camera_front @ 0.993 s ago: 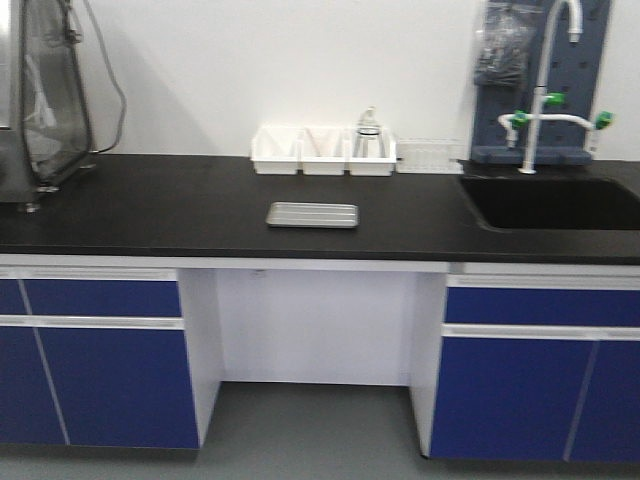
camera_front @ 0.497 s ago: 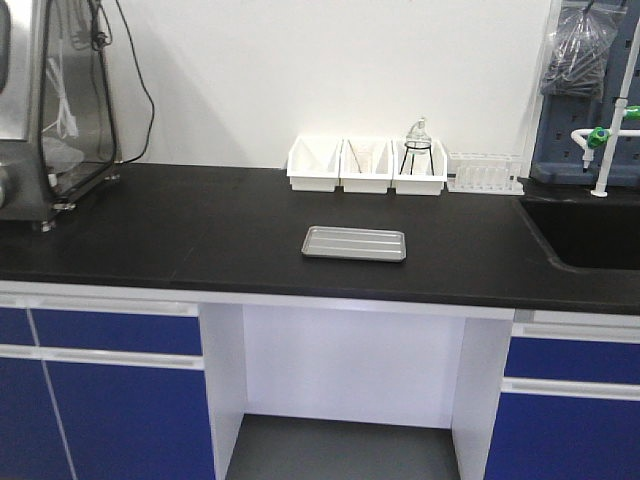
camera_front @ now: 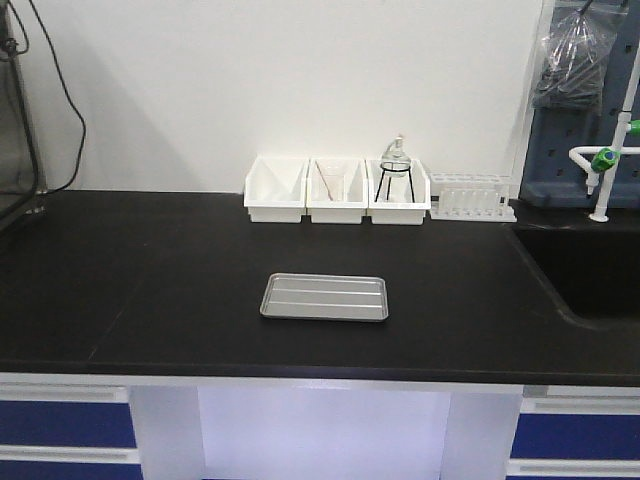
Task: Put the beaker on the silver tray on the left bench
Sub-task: 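Drive the base to the bench with the silver tray, beaker held, then move the held beaker with the right gripper over the silver tray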
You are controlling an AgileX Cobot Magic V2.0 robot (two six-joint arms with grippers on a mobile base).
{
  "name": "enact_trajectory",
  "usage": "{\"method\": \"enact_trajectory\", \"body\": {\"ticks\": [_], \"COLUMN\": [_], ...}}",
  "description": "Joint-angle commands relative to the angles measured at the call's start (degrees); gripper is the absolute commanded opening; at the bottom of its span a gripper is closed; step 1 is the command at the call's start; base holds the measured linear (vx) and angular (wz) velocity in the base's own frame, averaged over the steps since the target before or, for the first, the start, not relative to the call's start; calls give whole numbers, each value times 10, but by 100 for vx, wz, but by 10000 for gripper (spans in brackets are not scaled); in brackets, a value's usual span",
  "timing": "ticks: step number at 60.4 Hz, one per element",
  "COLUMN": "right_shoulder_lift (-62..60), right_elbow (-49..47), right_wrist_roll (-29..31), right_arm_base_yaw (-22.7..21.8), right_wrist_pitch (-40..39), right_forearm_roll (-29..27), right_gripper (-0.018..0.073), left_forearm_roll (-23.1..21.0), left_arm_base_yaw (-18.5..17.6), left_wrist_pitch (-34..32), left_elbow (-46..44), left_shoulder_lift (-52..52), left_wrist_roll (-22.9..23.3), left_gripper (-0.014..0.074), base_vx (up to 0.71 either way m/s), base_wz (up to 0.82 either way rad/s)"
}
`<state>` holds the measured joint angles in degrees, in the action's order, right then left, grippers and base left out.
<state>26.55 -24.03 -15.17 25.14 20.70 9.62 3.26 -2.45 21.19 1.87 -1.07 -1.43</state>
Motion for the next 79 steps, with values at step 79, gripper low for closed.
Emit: {"method": "enact_trajectory", "body": {"ticks": [79], "right_shoulder_lift": [1], "right_elbow": [-19], "right_wrist_roll": [3], "right_arm_base_yaw": [-2], "right_wrist_pitch": [-47], "right_forearm_roll": [5], "right_gripper": [-11], "left_forearm_roll": [-1], "left_arm_base_yaw": [-4], "left_wrist_pitch": [-43], "left_elbow": [11], "left_shoulder_lift": [-4], "left_wrist_roll": [1], "left_gripper": [1], "base_vx": [37], "base_wz": [-6]}}
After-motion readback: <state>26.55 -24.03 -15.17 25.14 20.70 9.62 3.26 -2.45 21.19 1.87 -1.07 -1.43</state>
